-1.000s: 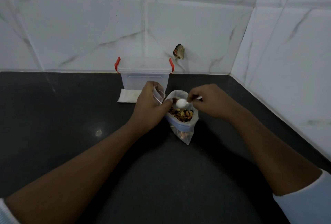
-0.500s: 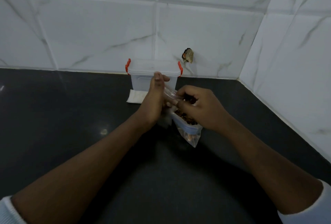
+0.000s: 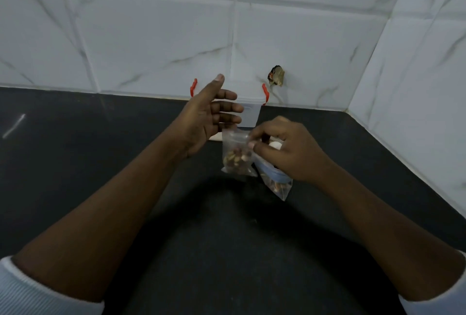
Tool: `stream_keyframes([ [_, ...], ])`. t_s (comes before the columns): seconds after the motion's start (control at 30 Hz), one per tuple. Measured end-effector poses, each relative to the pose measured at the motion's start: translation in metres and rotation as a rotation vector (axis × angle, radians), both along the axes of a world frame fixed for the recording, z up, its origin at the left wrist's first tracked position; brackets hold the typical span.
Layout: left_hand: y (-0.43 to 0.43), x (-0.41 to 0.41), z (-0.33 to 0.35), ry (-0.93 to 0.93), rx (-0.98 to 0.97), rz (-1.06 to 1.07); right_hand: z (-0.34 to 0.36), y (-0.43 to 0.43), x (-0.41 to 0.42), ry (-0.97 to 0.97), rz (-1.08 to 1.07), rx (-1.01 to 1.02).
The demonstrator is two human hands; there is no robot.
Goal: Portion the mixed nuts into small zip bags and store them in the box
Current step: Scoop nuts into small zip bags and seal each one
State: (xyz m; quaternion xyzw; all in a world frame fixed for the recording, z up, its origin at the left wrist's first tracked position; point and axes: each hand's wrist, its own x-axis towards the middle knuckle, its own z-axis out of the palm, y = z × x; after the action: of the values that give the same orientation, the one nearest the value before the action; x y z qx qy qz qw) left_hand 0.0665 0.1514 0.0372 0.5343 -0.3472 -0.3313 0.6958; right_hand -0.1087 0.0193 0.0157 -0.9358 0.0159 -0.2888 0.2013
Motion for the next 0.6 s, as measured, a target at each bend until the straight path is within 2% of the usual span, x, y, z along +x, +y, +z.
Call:
stream_keyframes([
  [0.13, 0.008, -0.01, -0.012, -0.057, 0.007, -0.088, -0.002, 0.001, 0.001, 0.123, 0.021, -0.059],
  [0.27, 0.024, -0.018, -0.039, -0.045, 0.017, -0.172, -0.004, 0.0, 0.004, -0.104, -0.035, 0.162],
  [0.37, 0.023, -0.025, -0.038, -0.108, 0.05, -0.189, -0.004, 0.0, 0.007, -0.184, -0.028, 0.359],
  [0.6, 0.02, -0.03, -0.039, -0.14, 0.04, -0.075, -0.008, -0.001, 0.009, -0.209, -0.028, 0.457],
])
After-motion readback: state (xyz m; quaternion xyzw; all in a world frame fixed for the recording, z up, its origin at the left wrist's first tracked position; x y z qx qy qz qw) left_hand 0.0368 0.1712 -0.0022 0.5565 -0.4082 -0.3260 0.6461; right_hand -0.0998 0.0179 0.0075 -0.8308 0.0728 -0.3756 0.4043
